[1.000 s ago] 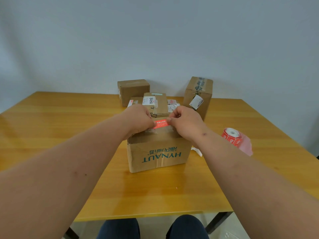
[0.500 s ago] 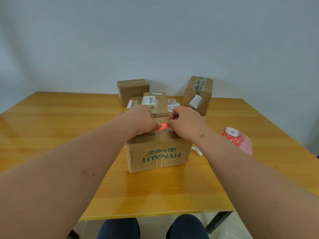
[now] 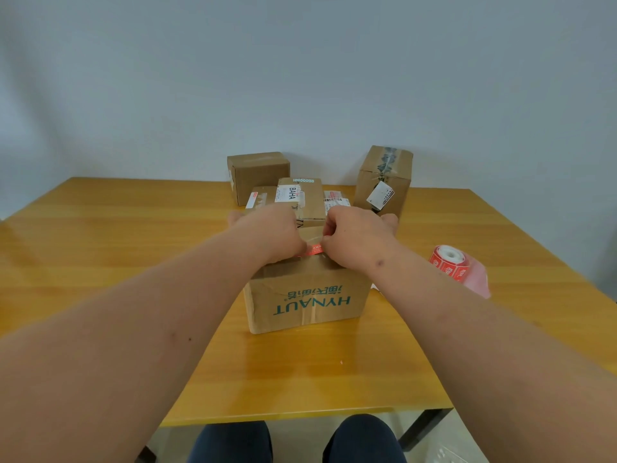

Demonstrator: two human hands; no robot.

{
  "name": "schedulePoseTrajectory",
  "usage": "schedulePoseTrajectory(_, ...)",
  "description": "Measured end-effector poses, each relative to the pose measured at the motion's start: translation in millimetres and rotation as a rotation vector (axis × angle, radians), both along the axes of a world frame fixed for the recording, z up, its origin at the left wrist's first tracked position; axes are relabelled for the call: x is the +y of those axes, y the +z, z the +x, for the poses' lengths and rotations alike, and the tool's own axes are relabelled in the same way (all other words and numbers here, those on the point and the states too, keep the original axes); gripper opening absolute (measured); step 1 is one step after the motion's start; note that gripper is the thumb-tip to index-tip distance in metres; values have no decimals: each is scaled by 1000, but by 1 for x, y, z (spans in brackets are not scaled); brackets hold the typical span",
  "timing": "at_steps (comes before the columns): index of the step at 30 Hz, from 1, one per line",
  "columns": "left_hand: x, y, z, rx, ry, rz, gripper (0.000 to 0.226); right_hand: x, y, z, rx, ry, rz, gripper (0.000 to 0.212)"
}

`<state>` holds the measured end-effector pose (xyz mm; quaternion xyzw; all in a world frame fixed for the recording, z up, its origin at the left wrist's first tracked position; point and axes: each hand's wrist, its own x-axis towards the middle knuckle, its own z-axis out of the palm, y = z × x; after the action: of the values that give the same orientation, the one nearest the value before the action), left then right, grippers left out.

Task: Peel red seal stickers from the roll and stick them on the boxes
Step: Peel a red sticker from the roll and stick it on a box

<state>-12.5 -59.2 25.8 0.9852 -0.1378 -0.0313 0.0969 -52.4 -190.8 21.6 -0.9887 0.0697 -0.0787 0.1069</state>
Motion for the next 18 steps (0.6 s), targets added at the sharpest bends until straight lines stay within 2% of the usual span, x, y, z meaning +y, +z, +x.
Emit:
schedulePoseTrajectory(8,7,1,-2,16,0,-2,19,-5,-2,4,4,-20,-77,5)
schedulePoseTrajectory(13,12,-2,-2,47,-22,-129,6,-15,-4,4,28,-98,29,13)
schedulePoseTrajectory(16,18,0,-4,76,-47,-224,16,-21,-4,2,52,-130,122,11)
schedulePoseTrajectory(18,22,1,-6,81,-50,-274,16,-23,-5,1,56,-132,186,18)
